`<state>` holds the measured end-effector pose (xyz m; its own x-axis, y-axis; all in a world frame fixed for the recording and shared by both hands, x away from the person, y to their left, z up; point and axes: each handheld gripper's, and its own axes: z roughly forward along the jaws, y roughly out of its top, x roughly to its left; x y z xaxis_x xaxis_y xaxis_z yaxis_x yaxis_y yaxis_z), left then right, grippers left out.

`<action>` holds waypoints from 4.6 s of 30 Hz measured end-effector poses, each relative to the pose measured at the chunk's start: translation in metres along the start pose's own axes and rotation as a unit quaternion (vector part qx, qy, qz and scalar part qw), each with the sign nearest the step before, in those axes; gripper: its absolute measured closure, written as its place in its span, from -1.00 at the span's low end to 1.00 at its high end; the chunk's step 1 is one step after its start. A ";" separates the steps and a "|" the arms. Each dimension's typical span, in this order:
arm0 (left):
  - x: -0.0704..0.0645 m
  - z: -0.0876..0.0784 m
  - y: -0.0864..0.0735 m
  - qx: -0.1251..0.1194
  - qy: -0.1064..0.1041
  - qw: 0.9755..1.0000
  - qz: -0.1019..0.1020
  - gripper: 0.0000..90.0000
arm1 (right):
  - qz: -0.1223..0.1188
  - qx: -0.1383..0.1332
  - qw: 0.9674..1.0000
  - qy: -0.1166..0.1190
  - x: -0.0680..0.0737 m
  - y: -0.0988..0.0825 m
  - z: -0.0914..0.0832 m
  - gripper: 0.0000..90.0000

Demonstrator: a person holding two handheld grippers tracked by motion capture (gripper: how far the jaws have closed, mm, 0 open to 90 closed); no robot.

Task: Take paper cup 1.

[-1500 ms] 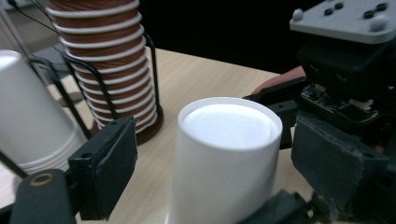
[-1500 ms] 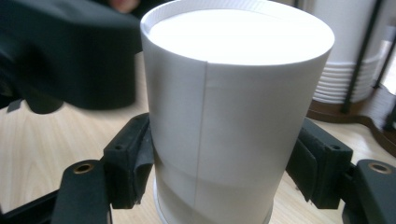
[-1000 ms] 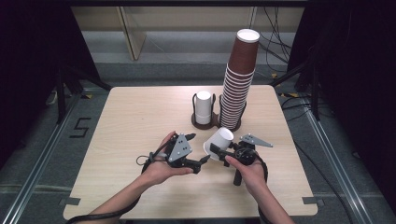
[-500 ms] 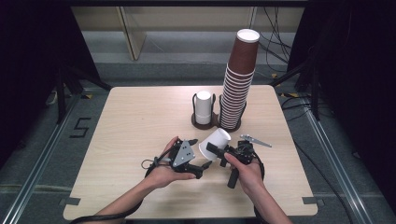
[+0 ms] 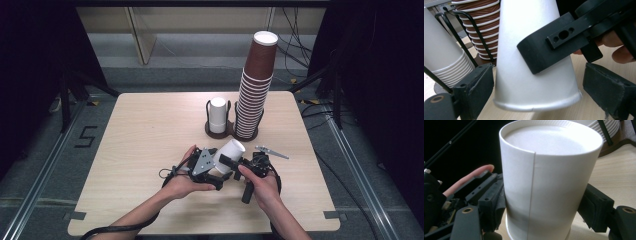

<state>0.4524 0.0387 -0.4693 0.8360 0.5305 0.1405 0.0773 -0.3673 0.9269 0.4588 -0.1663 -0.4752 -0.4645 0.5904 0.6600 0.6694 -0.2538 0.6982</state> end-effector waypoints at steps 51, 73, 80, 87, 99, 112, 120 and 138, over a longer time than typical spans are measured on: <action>0.023 -0.019 0.003 0.054 0.002 0.998 0.025 -0.42 | -0.076 0.029 0.997 -0.016 0.003 0.002 -0.016 -0.78; 0.030 -0.039 0.000 0.142 -0.067 0.984 0.082 -0.44 | -0.303 0.195 0.931 -0.053 -0.011 -0.002 -0.016 -0.64; 0.026 -0.045 0.002 0.168 -0.084 0.975 0.120 -0.44 | -0.370 0.249 0.894 -0.040 -0.007 0.004 -0.013 -0.63; 0.024 -0.046 0.008 0.190 -0.097 0.965 0.149 -0.42 | -0.411 0.292 0.863 -0.021 -0.004 0.011 -0.010 -0.62; 0.019 -0.042 0.014 0.231 -0.151 0.945 0.174 -0.41 | -0.470 0.350 0.810 0.006 0.005 0.007 -0.005 -0.60; 0.015 -0.035 0.018 0.276 -0.170 0.925 0.199 -0.41 | -0.504 0.366 0.782 0.014 0.011 0.003 0.002 -0.59; 0.013 -0.032 0.019 0.290 -0.178 0.916 0.212 -0.41 | -0.514 0.362 0.777 0.020 0.017 0.004 0.003 -0.58; 0.009 -0.025 0.022 0.301 -0.192 0.906 0.227 -0.41 | -0.527 0.359 0.769 0.051 0.035 0.003 0.014 -0.58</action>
<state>0.4483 0.0550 -0.4391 0.9743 -0.0413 0.2216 -0.1356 -0.8926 0.4299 0.4529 -0.1359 -0.4537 -0.9866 0.1064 -0.1236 0.0209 0.8342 0.5511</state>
